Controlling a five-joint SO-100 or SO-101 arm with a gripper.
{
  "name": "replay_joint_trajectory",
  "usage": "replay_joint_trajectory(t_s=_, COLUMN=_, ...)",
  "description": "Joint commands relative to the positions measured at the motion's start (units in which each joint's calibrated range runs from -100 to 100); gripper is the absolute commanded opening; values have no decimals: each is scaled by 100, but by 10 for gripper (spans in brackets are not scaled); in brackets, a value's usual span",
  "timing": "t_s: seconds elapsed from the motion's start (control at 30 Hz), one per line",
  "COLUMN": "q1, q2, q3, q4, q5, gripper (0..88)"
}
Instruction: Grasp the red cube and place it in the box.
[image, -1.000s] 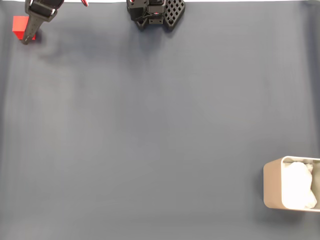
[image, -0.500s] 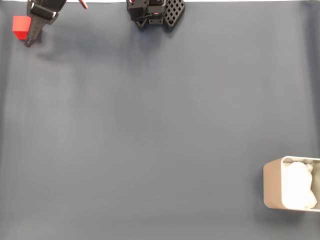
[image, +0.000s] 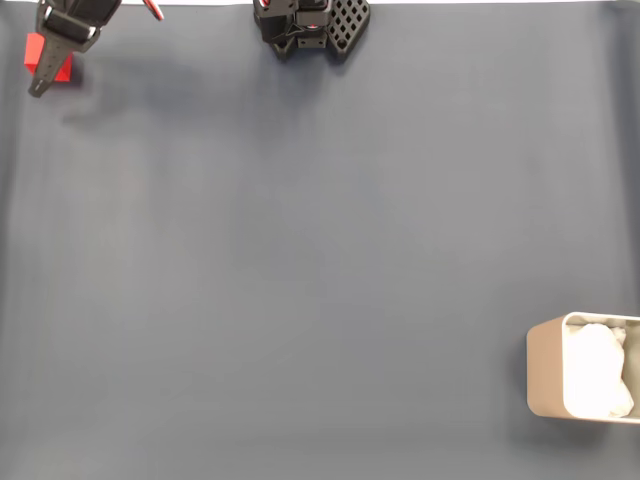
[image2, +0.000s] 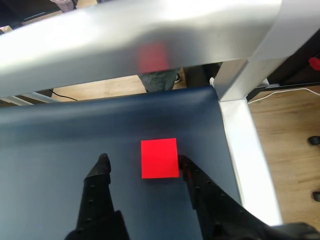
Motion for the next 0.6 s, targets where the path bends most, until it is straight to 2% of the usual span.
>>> replay_joint_trajectory(t_s=0.0, q1=-85, q2=8, q3=-276, q4=-94, q5=-29, gripper=320)
replay_joint_trajectory(t_s=0.33, q1=-71, q2=69, q3=-312, q4=-94, q5=-10, gripper=284)
replay_joint_trajectory(t_s=0.5, q1=-64, q2=60, q3=-331, q4=-53, q5=29, gripper=139)
replay_joint_trajectory(t_s=0.57, q1=-64, q2=60, q3=-331, q4=-53, q5=44, gripper=112)
